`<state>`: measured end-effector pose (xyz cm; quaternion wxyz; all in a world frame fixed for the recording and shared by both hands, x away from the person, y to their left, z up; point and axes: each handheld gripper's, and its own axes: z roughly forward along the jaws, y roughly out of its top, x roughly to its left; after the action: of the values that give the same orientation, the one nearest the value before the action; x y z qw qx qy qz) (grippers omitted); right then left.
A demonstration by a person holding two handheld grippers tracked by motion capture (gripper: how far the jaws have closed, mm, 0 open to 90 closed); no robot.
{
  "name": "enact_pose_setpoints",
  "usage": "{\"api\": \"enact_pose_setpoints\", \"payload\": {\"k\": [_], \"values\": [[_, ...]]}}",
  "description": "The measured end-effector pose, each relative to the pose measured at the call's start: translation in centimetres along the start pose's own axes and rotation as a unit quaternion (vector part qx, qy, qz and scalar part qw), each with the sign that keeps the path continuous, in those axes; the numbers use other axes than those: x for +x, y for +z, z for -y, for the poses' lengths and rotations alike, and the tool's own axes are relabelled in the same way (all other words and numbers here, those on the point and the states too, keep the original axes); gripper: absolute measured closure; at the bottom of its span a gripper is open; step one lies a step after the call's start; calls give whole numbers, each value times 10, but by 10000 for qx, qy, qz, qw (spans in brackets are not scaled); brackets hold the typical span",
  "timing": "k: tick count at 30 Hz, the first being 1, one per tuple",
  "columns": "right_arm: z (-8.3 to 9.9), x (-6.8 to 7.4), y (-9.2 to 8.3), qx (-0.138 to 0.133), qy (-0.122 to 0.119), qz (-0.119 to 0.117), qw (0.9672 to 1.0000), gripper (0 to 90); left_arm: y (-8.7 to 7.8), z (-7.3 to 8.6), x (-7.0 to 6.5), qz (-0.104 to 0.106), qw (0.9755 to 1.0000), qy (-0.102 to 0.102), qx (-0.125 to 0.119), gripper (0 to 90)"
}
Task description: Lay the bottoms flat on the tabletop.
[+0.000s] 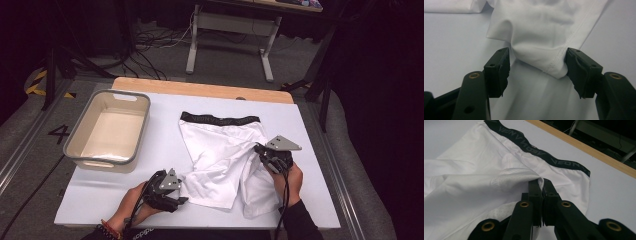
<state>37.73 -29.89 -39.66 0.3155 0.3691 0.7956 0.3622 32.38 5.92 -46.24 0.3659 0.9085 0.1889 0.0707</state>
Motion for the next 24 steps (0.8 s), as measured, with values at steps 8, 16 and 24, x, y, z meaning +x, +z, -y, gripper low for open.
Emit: {"api": "enact_pose_setpoints", "payload": {"k": [8,16,24], "values": [[-2,3,-4,-101,-25,-12,9999,875,-2,-5,-2,-75,9998,154,54,841],[-3,4,-7,-129,-53,-47,9999,875,-47,-8,-10,-359,9974,378,-501,857],[-2,2,-13,-173,-5,1,9998,875,-75,-18,-46,-211,9915,892,-919,854]]}}
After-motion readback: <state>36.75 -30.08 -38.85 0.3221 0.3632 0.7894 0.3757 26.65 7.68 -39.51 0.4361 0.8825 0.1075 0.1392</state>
